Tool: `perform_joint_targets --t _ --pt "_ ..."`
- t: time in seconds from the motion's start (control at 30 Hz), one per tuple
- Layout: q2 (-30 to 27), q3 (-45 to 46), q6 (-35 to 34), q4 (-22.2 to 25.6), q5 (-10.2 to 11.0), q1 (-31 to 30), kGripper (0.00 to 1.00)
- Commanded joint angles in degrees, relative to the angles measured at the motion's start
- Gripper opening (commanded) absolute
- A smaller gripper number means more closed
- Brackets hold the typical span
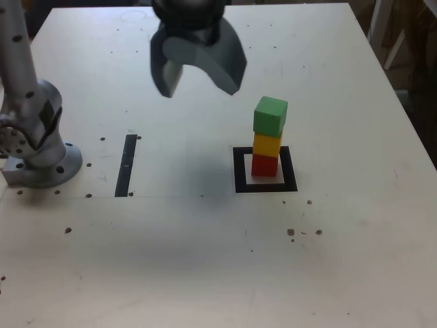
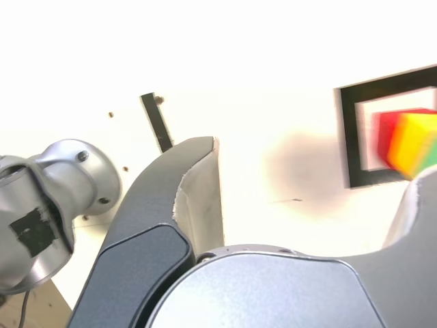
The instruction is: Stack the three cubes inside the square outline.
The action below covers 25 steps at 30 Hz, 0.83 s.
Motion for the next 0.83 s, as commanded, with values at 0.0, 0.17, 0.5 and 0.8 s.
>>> perform_joint_targets --t 0.0,0.17,0.5,0.8 --pt "-2.3 4.1 -1.8 -2.2 -0.9 0.3 0.99" --pt "-5.5 12.6 -5.4 -6.1 -3.8 0.4 0.99" --pt "-7.0 26.8 -7.8 -15.8 -9.2 0.4 0.99" --pt "-6.9 32.2 -7.8 -19.7 -11.3 0.6 0.99"
